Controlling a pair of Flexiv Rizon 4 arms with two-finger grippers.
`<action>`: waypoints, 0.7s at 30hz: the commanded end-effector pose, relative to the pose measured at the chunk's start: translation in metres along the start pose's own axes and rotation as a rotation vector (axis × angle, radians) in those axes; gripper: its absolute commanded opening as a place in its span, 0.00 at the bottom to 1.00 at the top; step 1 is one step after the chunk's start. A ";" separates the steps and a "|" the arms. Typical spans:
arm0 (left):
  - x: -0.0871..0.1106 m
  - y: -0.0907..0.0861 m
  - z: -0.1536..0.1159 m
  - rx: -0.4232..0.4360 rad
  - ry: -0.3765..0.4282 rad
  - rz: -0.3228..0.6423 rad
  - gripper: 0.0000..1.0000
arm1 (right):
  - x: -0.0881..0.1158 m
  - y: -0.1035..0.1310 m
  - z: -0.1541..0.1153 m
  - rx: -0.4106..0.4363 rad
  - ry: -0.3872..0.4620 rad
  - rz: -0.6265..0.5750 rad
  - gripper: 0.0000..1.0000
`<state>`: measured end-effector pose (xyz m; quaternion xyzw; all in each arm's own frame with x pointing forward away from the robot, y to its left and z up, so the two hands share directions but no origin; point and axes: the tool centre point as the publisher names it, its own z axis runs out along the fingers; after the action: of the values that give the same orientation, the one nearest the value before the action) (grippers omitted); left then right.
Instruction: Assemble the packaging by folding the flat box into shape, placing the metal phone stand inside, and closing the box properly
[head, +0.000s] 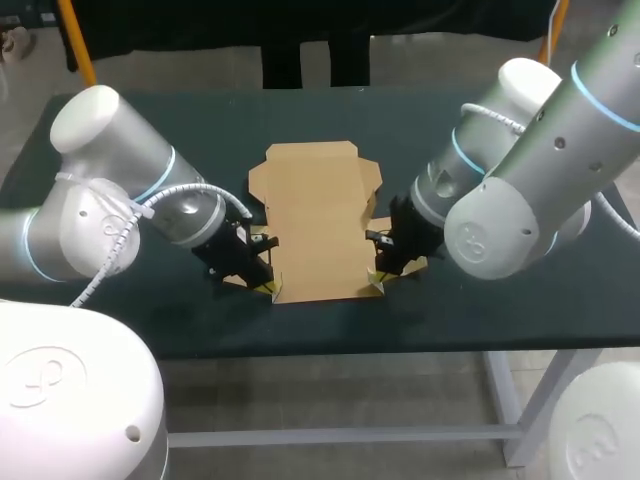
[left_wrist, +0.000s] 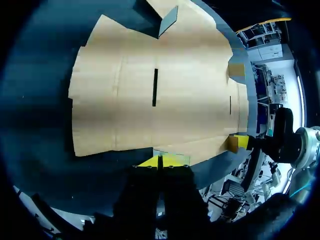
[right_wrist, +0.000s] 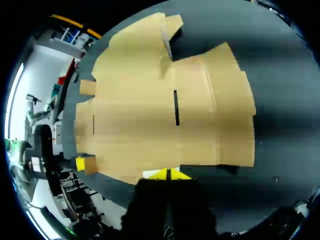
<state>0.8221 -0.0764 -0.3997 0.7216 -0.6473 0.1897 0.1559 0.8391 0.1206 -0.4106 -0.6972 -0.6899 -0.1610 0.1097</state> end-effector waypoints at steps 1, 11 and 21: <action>0.002 0.001 0.002 -0.005 -0.005 0.000 0.00 | 0.004 0.000 0.003 -0.003 -0.012 0.002 0.00; 0.017 0.010 0.004 0.004 -0.105 -0.036 0.00 | 0.008 -0.001 0.006 -0.025 -0.067 0.034 0.00; 0.017 0.007 0.004 0.017 -0.108 -0.053 0.00 | 0.010 -0.005 0.012 -0.030 -0.099 0.055 0.00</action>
<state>0.8162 -0.0911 -0.3946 0.7472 -0.6332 0.1581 0.1255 0.8387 0.1271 -0.4134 -0.7200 -0.6732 -0.1401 0.0943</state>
